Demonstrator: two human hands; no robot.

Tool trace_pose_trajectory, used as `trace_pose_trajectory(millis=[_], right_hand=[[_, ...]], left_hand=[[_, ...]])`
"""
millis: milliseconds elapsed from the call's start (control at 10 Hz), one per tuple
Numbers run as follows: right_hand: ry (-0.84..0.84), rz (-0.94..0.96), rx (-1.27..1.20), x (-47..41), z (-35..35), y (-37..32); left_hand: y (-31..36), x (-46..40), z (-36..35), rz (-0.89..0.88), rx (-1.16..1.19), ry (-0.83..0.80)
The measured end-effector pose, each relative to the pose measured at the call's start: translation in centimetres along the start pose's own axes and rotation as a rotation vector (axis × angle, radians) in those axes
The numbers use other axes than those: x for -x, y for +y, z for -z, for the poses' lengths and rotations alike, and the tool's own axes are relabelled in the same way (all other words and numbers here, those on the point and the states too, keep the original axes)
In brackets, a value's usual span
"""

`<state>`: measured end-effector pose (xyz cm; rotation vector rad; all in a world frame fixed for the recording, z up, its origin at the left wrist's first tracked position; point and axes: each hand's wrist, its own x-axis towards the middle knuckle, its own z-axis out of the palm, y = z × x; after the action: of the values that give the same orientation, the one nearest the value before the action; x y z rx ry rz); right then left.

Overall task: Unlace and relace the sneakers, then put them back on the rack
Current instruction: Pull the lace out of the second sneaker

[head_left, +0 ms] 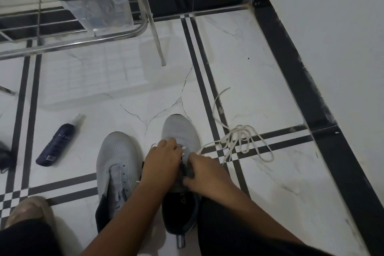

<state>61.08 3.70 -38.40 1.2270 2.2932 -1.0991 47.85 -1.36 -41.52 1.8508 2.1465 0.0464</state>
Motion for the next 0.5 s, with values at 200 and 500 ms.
trace_pose_trajectory(millis=[200,500], right_hand=[[0.103,-0.028,-0.171,0.0,0.6,1.4],[0.081,0.075,-0.029,-0.1,0.0,1.0]], left_hand=[[-1.1,0.8,1.5,1.112,2.061,0.277],[-0.6,0.8,1.3,0.031,-0.054,-0.034]])
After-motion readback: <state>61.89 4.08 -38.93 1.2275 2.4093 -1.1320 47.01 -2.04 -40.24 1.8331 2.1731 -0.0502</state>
